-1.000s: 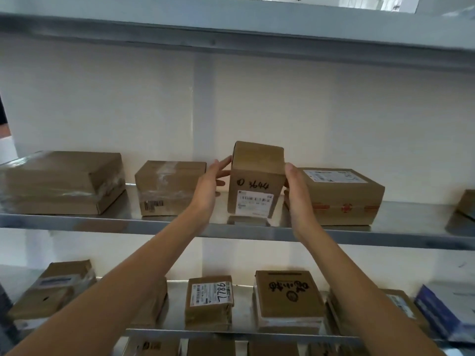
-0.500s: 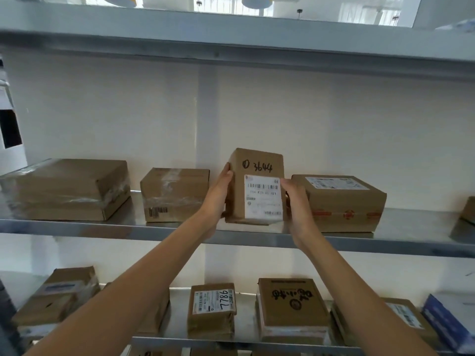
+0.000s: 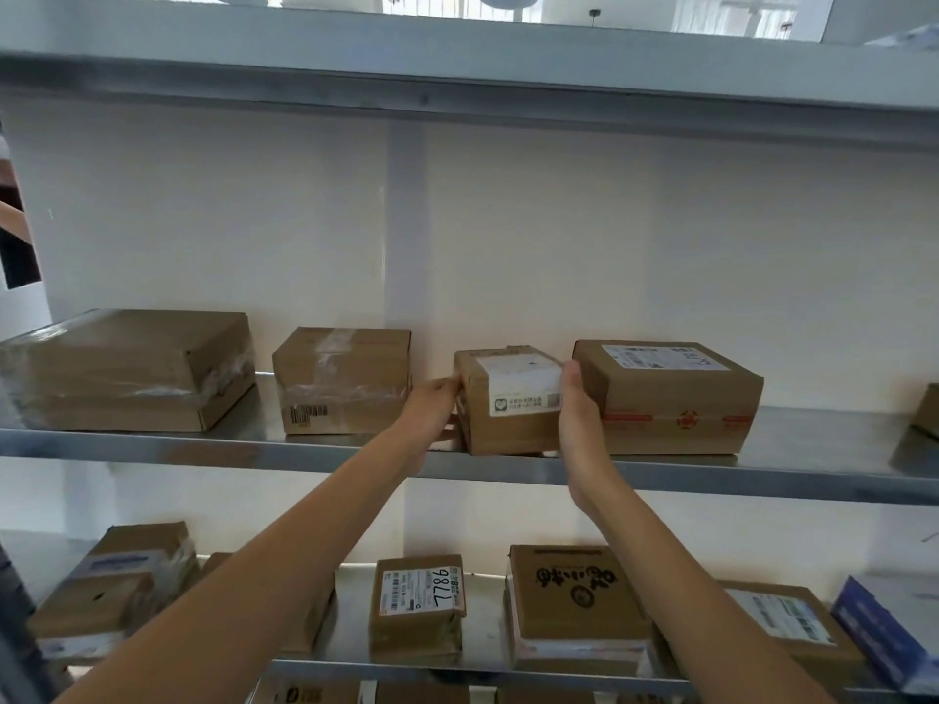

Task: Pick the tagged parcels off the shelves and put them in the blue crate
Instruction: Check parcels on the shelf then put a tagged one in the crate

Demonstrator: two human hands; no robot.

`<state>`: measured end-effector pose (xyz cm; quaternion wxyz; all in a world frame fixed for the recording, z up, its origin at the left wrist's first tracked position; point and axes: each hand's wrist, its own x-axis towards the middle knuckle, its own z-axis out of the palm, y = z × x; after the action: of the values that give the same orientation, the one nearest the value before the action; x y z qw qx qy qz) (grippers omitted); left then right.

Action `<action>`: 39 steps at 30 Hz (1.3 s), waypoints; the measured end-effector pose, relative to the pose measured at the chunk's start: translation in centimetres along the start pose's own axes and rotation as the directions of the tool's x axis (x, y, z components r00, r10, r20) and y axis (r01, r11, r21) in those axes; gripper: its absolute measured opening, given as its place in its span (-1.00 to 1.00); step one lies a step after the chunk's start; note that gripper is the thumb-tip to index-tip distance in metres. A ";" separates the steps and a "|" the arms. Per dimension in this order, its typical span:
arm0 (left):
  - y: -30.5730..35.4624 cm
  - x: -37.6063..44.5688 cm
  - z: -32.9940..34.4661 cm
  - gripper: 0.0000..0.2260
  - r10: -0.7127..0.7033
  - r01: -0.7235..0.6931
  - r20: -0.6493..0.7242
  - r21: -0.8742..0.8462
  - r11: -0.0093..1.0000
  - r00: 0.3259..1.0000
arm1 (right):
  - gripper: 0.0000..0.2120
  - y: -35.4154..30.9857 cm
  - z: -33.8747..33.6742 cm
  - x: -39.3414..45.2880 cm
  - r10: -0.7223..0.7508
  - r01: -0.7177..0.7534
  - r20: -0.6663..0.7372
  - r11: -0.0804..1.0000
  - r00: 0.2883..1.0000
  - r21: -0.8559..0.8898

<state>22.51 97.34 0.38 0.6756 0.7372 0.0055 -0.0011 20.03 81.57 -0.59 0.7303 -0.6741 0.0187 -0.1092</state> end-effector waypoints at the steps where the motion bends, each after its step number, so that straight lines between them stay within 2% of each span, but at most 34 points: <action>1: -0.3 0.3 0.2 -0.68 0.037 -0.037 -0.030 0.001 0.999 0.999 | -0.66 0.6 0.0 -0.1 -0.010 0.010 0.004 1.000 1.000 -0.028; 4: -1.5 0.2 0.7 -0.68 0.084 -0.086 -0.045 -0.035 0.996 0.995 | -0.71 2.1 0.0 -0.3 -0.068 0.067 -0.009 0.995 0.998 -0.072; 9: -2.0 -0.2 1.7 -0.64 0.067 -0.064 0.029 -0.075 0.995 0.997 | -0.70 2.1 0.3 -0.3 -0.097 0.093 -0.065 0.994 0.993 -0.064; 10: -2.0 -0.3 1.9 -0.64 0.087 -0.085 0.018 -0.071 0.994 0.996 | -0.66 1.9 0.4 -0.6 -0.111 0.107 -0.091 0.993 0.990 -0.048; 12: -2.3 -0.9 1.6 -0.69 0.184 -0.193 -0.123 -0.063 0.979 0.975 | -0.59 1.5 0.6 -2.1 -0.251 0.248 -0.169 0.968 0.953 -0.042; 13: -2.4 -1.5 1.1 -0.71 0.263 -0.286 -0.223 -0.075 0.955 0.939 | -0.57 1.2 0.9 -3.2 -0.376 0.370 -0.195 0.926 0.906 -0.068; 15: -2.4 -2.8 -0.5 -0.74 0.443 -0.486 -0.400 -0.006 0.874 0.802 | -0.58 0.9 2.2 -4.9 -0.578 0.564 -0.140 0.816 0.804 -0.129; 17: -2.4 -3.6 -2.8 -0.76 0.570 -0.551 -0.510 0.209 0.808 0.644 | -0.62 1.2 4.3 -5.7 -0.607 0.604 0.029 0.785 0.794 -0.136; 18: -2.3 -3.7 -4.1 -0.77 0.587 -0.533 -0.556 0.279 0.798 0.588 | -0.62 1.5 5.5 -5.7 -0.572 0.583 0.114 0.802 0.812 -0.132; 19: -2.3 -3.6 -5.4 -0.78 0.567 -0.490 -0.599 0.309 0.815 0.565 | -0.61 1.8 6.8 -5.6 -0.527 0.552 0.183 0.822 0.830 -0.138; 22: -2.8 -2.9 -9.0 -0.69 0.404 -0.300 -0.687 0.274 0.914 0.604 | -0.58 2.9 9.9 -4.5 -0.357 0.410 0.273 0.896 0.893 -0.170; 25: -3.7 -2.0 -12.1 -0.67 0.335 -0.242 -0.656 0.232 0.942 0.676 | -0.53 3.7 12.3 -3.5 -0.220 0.277 0.301 0.947 0.928 -0.162; 27: -3.9 -1.4 -13.8 -0.68 0.263 -0.219 -0.593 0.148 0.965 0.761 | -0.50 4.2 13.3 -2.8 -0.188 0.247 0.280 0.949 0.941 -0.194; 30: -4.3 -0.8 -15.3 -0.70 0.192 -0.185 -0.422 0.058 0.981 0.886 | -0.44 4.6 14.6 -1.7 -0.138 0.192 0.229 0.953 0.964 -0.235; 33: -4.7 -0.5 -16.2 -0.72 0.204 -0.196 -0.295 0.058 0.979 0.933 | -0.54 5.0 15.7 -1.1 -0.143 0.184 0.163 0.943 0.976 -0.276; 36: -3.9 0.0 -17.8 -0.73 0.098 -0.114 -0.258 -0.049 0.992 0.961 | -0.70 4.6 16.2 -1.2 -0.177 0.195 0.092 0.950 0.980 -0.246; 39: -3.2 0.1 -19.3 -0.56 0.070 -0.098 -0.158 -0.179 0.979 0.985 | -0.72 3.2 16.1 -1.9 -0.128 0.129 0.017 0.991 0.992 -0.028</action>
<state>22.45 116.80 -1.16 0.7386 0.6685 0.0254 0.0836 21.45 97.93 -2.51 0.7121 -0.6851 -0.0286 -0.1507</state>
